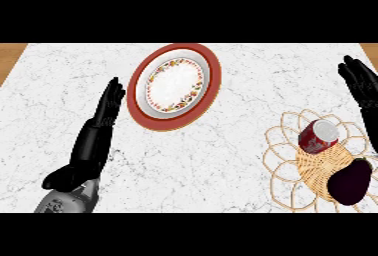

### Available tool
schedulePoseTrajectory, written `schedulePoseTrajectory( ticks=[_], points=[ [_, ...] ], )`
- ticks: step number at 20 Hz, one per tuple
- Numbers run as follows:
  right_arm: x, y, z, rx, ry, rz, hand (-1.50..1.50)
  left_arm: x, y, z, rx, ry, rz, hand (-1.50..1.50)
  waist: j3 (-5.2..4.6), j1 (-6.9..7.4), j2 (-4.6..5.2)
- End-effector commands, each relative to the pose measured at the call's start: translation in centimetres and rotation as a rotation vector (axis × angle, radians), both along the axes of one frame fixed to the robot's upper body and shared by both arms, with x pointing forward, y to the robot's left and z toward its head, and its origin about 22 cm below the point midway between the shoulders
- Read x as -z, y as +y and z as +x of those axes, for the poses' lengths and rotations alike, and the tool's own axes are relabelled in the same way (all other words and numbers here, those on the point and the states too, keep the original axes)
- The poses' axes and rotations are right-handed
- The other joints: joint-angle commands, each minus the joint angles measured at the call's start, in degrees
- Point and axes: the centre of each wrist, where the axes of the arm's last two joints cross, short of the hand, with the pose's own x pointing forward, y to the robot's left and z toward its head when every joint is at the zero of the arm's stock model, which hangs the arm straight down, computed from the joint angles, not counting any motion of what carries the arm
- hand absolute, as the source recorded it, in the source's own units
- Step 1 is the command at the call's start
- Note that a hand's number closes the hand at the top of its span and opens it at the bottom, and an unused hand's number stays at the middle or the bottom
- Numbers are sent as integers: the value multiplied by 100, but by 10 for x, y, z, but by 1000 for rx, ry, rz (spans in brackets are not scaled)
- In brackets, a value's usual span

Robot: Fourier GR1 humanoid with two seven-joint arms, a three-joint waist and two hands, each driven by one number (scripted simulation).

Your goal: Pick the eggplant from the placemat and place it in the plate

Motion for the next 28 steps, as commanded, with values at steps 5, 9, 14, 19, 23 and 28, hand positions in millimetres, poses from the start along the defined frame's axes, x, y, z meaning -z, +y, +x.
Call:
schedulePoseTrajectory(
  ticks=[5,9,14,19,23,28],
  points=[
    [60,-80,-44,265,134,411,150,24,83,0,-248,313,53,0,-192,-256,-79],
    [86,-138,-88,761,202,146,-150,51,83,-17,-275,448,13,0,-197,-439,-62],
    [158,-135,-163,668,137,331,-150,30,94,-3,-225,488,16,0,-216,-125,-129],
    [154,-153,-167,557,234,104,-150,43,93,19,-213,481,18,0,-233,-42,-107],
    [142,-147,-163,534,302,9,-150,46,95,10,-174,488,28,0,-235,11,-118],
    [126,-137,-157,502,326,-24,-150,40,87,21,-196,487,26,0,-235,-2,-121]
  ],
)
